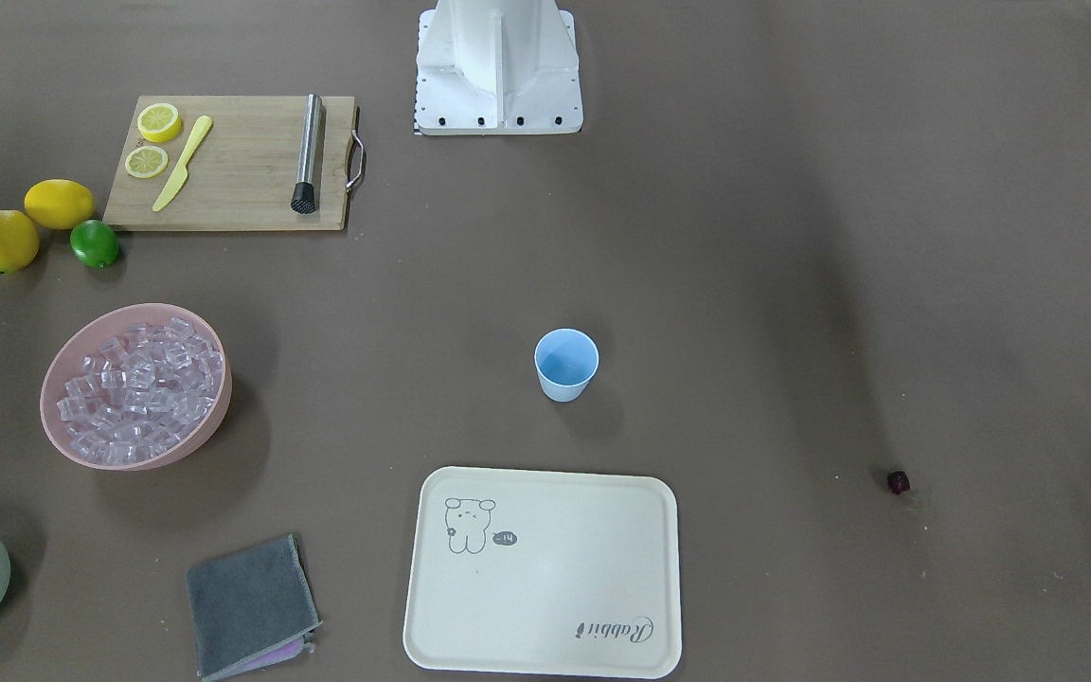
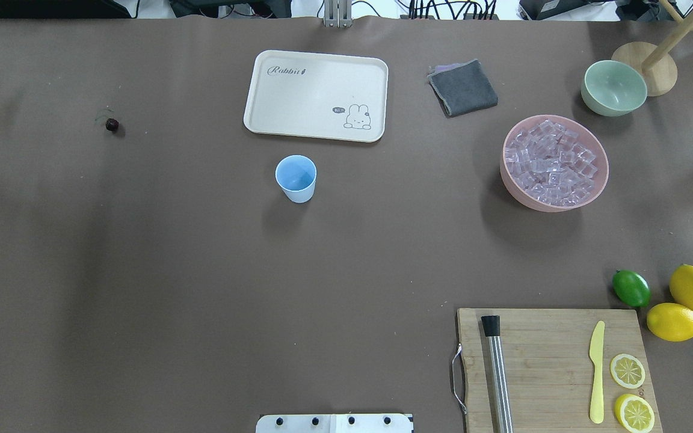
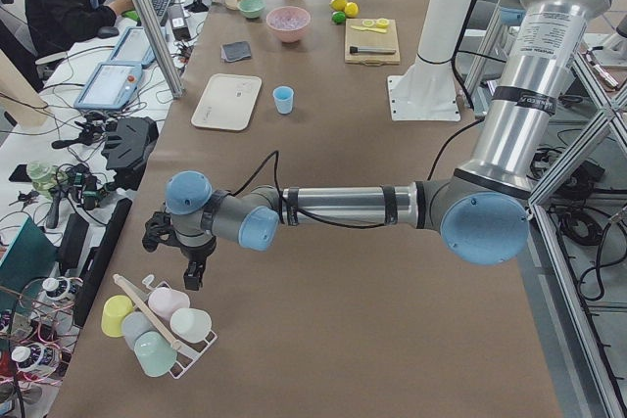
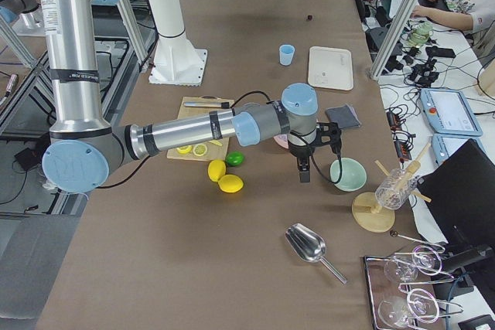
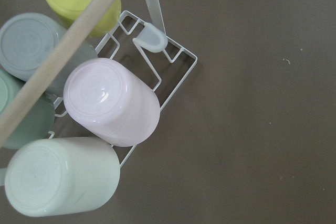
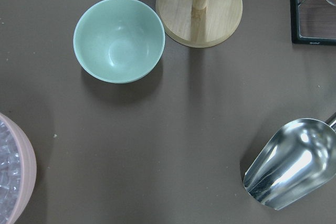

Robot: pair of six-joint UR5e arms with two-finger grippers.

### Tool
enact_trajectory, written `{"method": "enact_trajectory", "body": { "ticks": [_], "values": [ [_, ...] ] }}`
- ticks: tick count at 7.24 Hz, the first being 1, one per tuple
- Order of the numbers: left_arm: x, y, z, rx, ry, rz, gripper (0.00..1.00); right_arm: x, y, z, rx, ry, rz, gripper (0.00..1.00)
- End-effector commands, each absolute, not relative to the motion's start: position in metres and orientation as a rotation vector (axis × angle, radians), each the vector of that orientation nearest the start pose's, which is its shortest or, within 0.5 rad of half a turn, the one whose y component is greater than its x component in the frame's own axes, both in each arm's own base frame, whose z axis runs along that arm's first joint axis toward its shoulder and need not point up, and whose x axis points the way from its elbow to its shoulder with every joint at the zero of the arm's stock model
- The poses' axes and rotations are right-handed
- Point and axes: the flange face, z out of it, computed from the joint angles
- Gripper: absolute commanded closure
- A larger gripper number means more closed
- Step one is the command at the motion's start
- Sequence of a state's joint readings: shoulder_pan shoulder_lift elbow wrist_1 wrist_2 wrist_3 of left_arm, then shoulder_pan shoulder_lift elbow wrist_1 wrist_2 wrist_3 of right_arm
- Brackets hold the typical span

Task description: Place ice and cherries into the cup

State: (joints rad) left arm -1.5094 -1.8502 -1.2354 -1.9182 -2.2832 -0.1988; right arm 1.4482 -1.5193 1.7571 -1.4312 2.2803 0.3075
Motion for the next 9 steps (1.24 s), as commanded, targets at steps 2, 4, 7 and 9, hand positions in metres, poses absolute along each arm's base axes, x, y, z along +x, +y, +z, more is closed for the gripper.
{"method": "enact_trajectory", "body": {
  "ticks": [2,4,7,9],
  "values": [
    [-0.03,-0.621,0.635,0.253,0.751,0.002,0.02,0.008,-0.529,0.524,0.214,-0.76,0.047,0.0],
    [-0.03,-0.626,0.624,0.305,0.744,0.021,0.02,0.009,-0.528,0.525,0.216,-0.749,0.049,0.0],
    [-0.021,-0.631,0.641,0.333,0.675,0.03,0.02,0.01,-0.53,0.508,0.255,-0.734,0.042,0.0],
    [-0.026,-0.627,0.644,0.327,0.681,-0.003,0.02,0.014,-0.531,0.499,0.282,-0.715,0.043,0.0]
  ]
}}
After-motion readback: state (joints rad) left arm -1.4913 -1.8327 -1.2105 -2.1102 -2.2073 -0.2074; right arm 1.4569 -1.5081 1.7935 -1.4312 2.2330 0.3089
